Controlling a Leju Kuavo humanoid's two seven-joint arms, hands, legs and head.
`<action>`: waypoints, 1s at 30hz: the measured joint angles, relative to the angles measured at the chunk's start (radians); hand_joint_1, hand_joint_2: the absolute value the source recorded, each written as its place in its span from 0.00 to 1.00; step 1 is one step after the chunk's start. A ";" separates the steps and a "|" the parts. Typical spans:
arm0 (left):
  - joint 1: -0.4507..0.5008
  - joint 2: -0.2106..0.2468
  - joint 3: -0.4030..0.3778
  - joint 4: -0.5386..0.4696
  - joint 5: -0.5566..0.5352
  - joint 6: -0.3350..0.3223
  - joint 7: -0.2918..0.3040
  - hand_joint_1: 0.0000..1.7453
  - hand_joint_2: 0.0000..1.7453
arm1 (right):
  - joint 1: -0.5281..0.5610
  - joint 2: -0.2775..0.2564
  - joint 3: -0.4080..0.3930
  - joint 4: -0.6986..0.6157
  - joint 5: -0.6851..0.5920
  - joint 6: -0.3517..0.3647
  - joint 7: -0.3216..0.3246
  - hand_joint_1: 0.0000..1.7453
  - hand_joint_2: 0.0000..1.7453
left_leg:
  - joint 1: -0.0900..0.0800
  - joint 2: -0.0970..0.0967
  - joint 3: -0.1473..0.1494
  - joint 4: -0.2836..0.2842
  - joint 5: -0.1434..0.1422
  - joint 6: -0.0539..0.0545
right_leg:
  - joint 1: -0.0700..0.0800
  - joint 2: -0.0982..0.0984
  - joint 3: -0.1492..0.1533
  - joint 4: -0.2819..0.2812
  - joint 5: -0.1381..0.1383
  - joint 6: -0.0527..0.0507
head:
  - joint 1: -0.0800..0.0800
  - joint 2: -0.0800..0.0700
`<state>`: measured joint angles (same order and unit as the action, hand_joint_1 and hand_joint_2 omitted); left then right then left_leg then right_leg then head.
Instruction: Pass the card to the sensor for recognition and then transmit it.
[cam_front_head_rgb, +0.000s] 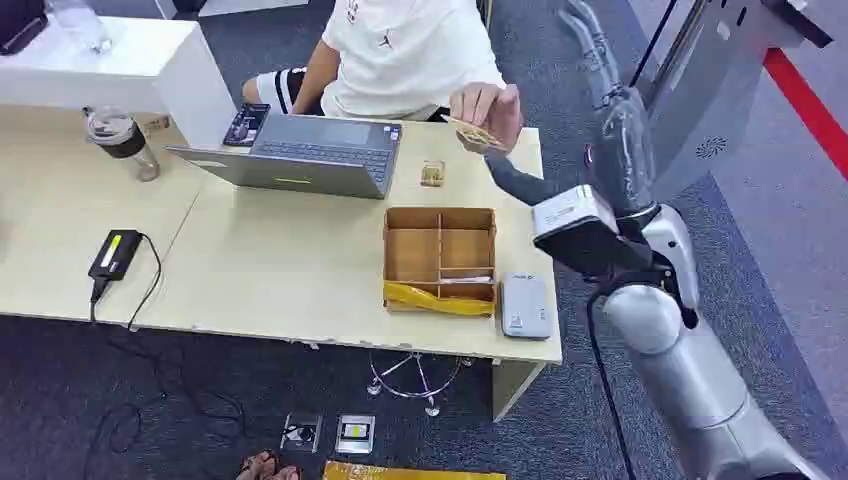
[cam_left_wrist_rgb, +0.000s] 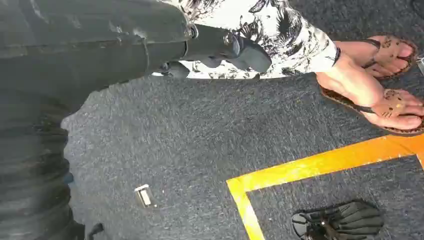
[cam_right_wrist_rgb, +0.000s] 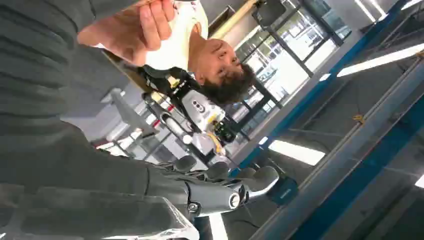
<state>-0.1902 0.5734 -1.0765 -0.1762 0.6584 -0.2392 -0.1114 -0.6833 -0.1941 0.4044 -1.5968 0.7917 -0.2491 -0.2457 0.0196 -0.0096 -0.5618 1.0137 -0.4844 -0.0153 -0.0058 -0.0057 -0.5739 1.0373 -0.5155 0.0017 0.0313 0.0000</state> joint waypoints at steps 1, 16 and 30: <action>-0.001 0.000 -0.005 0.000 0.000 0.001 -0.002 0.00 1.00 | -0.002 0.011 0.009 0.009 0.024 0.000 0.000 0.00 1.00 | 0.000 0.000 0.000 0.000 0.000 0.000 | 0.000 0.000 0.000 0.000 0.000 0.000 | 0.000 0.000; -0.004 0.005 -0.037 0.000 0.000 0.003 -0.012 0.00 1.00 | -0.016 0.106 0.075 0.137 0.180 -0.004 0.031 0.00 1.00 | 0.000 0.001 0.000 0.000 0.000 -0.001 | 0.000 0.001 -0.001 0.000 0.000 0.000 | 0.000 0.000; -0.004 0.003 -0.069 0.000 0.002 0.004 -0.015 0.00 1.00 | -0.015 0.164 0.125 0.228 0.278 0.026 0.073 0.00 1.00 | 0.000 0.001 0.000 0.000 0.000 -0.001 | 0.000 0.002 -0.001 0.000 0.000 0.000 | 0.000 0.000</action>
<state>-0.1944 0.5760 -1.1456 -0.1762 0.6600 -0.2354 -0.1266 -0.6983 -0.0301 0.5295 -1.3687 1.0697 -0.2228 -0.1724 0.0196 -0.0084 -0.5617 1.0138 -0.4841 -0.0160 -0.0056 -0.0035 -0.5754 1.0372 -0.5155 0.0017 0.0317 0.0000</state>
